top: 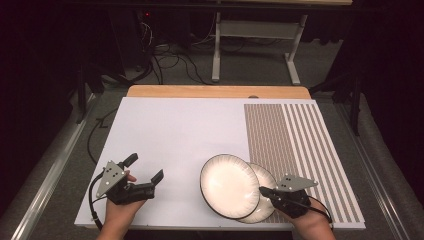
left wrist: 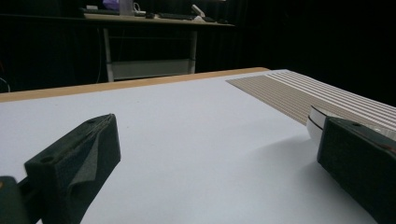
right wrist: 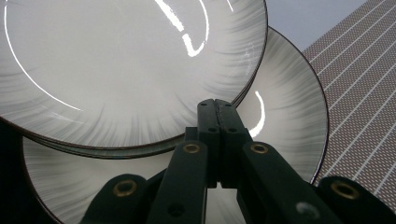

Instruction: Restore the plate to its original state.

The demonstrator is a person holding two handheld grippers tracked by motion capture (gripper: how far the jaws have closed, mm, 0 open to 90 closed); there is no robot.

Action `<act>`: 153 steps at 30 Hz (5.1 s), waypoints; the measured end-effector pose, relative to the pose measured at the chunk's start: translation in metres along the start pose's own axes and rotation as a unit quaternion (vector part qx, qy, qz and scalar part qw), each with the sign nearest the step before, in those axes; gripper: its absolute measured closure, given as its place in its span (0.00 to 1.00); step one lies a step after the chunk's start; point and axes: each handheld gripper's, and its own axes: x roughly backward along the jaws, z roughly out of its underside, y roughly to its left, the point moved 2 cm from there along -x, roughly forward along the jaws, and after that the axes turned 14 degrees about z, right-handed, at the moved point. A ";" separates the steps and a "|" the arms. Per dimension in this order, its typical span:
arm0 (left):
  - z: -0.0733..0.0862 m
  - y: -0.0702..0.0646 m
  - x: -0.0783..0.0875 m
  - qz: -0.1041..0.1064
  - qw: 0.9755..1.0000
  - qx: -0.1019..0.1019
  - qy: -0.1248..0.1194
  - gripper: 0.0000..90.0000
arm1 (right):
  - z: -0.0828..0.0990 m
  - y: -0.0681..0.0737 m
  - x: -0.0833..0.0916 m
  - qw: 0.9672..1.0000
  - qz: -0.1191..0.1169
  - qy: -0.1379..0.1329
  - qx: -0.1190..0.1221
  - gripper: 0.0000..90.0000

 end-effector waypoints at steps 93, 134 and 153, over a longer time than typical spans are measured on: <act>0.000 -0.001 0.000 0.010 1.000 -0.009 0.018 0.01 | 0.001 -0.008 0.004 1.000 0.006 -0.004 -0.008 1.00; -0.001 -0.001 0.001 0.011 1.000 -0.012 0.019 0.01 | 0.004 -0.025 0.017 0.999 0.031 -0.024 -0.039 1.00; -0.001 -0.001 0.001 0.009 1.000 -0.014 0.021 0.01 | 0.009 -0.056 0.037 0.992 0.072 -0.052 -0.091 0.99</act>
